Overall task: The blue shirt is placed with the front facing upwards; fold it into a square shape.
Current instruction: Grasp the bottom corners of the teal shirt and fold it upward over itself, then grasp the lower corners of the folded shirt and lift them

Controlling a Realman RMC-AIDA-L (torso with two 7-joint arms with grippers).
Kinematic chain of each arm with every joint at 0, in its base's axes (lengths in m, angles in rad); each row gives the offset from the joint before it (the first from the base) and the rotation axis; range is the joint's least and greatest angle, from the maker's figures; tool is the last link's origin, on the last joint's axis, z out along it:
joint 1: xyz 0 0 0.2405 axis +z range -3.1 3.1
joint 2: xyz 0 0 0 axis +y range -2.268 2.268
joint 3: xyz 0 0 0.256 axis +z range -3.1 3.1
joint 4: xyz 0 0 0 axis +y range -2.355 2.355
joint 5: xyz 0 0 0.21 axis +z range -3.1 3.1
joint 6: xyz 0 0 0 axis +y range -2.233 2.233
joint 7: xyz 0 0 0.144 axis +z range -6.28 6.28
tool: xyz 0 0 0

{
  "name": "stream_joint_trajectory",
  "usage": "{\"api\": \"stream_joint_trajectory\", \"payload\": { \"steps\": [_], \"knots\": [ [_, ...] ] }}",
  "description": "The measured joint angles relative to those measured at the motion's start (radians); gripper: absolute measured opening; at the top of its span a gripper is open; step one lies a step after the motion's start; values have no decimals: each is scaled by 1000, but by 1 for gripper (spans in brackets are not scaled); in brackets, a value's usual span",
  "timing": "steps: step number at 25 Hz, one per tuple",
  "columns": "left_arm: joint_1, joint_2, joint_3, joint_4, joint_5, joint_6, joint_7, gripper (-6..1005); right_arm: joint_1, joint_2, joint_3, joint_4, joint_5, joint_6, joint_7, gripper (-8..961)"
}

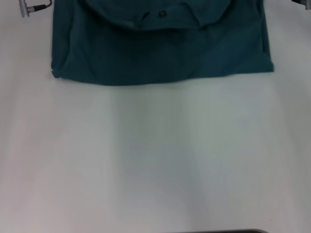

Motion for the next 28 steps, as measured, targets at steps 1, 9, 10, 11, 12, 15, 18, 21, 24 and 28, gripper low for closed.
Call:
{"api": "stream_joint_trajectory", "payload": {
  "steps": [1, 9, 10, 11, 12, 15, 18, 21, 24, 28],
  "knots": [
    [3, 1, 0, 0, 1, 0, -5, 227, 1, 0, 1, 0, -2, 2, 6, 153],
    [28, 1, -6, -19, 2, 13, -21, 607, -11, -34, 3, -9, 0, -55, 84, 506],
    [37, 0, -8, -32, -1, 26, -26, 628, -15, -38, 8, -17, 0, -81, 94, 556],
    [53, -2, -12, -53, -6, 49, -36, 648, -21, -40, 14, -26, 1, -104, 101, 618],
    [83, -8, -23, -100, -17, 94, -50, 669, -36, -39, 29, -48, 9, -143, 102, 681],
    [190, -28, -69, -246, -92, 247, -63, 730, -112, -18, 87, -141, 89, -256, 49, 819],
    [294, -21, -90, -336, -195, 409, -68, 792, -226, -4, 131, -209, 265, -378, -54, 932],
    [354, 7, -130, -338, -246, 535, -85, 877, -324, -14, 174, -214, 451, -523, -156, 931],
    [386, 20, -197, -299, -251, 621, -96, 933, -405, -16, 238, -177, 588, -654, -262, 931],
    [413, 35, -216, -210, -250, 642, -112, 928, -459, -18, 327, -102, 663, -806, -353, 930]
  ]
}}
